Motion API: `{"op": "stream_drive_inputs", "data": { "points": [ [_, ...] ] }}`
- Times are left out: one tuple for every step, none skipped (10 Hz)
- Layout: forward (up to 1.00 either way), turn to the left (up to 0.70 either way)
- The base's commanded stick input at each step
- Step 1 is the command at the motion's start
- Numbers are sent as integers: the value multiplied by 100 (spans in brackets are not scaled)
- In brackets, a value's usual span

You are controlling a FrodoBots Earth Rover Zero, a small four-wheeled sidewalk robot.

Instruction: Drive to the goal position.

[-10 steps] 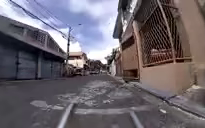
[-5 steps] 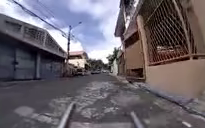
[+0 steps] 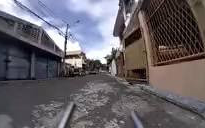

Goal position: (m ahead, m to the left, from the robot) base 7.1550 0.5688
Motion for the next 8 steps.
{"op": "stream_drive_inputs", "data": {
  "points": [
    [100, 0],
    [100, 0],
    [100, 0],
    [100, 0],
    [100, 0],
    [100, 0],
    [100, 0],
    [100, 0]
  ]
}}
